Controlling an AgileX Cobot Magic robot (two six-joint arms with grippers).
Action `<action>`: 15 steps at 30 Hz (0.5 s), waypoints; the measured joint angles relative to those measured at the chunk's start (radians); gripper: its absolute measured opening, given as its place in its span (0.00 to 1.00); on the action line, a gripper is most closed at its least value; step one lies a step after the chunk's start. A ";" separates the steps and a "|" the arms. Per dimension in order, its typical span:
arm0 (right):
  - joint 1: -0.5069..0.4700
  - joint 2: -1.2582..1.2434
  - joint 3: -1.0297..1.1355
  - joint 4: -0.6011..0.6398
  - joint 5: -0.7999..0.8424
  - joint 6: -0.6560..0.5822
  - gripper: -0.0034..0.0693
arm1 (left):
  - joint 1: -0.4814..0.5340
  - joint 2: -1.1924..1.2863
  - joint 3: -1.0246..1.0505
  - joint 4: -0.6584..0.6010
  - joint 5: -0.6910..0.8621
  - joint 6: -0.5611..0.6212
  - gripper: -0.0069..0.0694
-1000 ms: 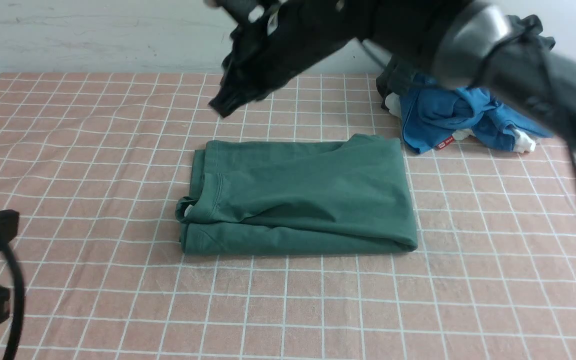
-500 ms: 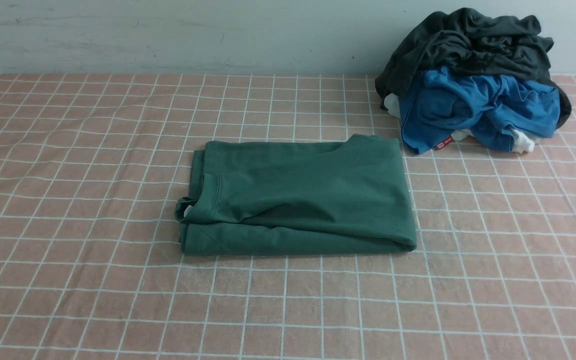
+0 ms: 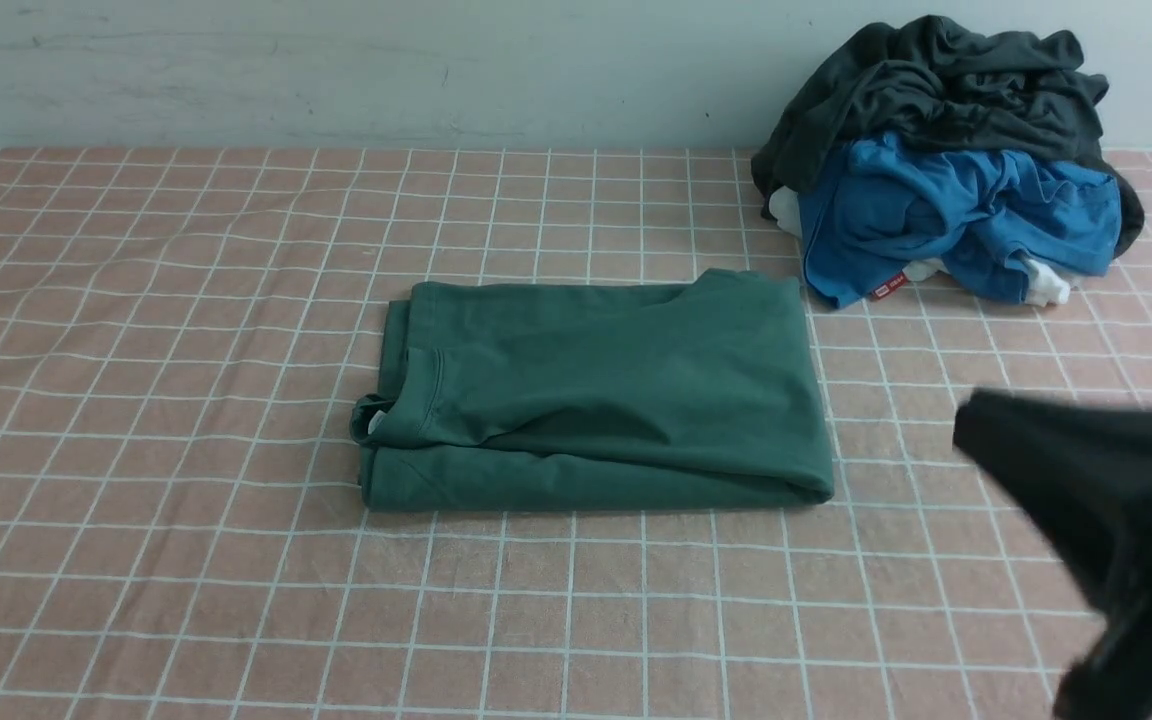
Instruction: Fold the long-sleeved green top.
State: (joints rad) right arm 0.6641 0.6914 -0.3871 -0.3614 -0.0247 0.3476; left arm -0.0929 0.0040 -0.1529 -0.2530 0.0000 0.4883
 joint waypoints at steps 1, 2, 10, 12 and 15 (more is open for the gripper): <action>0.000 -0.014 0.069 -0.005 -0.076 0.020 0.03 | 0.000 0.000 0.003 0.000 0.000 0.000 0.09; 0.000 -0.022 0.121 -0.008 -0.133 0.039 0.03 | 0.000 0.000 0.005 0.000 0.000 0.000 0.09; 0.000 -0.034 0.410 -0.051 -0.494 0.118 0.03 | 0.000 0.000 0.005 0.000 0.000 0.000 0.09; 0.000 -0.034 0.411 -0.076 -0.474 0.118 0.03 | 0.000 0.000 0.005 0.000 0.000 0.000 0.09; 0.016 -0.053 0.412 -0.082 -0.357 0.118 0.03 | 0.000 -0.001 0.005 0.000 0.000 0.000 0.09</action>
State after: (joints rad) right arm 0.6806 0.6380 0.0244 -0.4435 -0.3818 0.4661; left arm -0.0929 0.0032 -0.1481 -0.2530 0.0000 0.4883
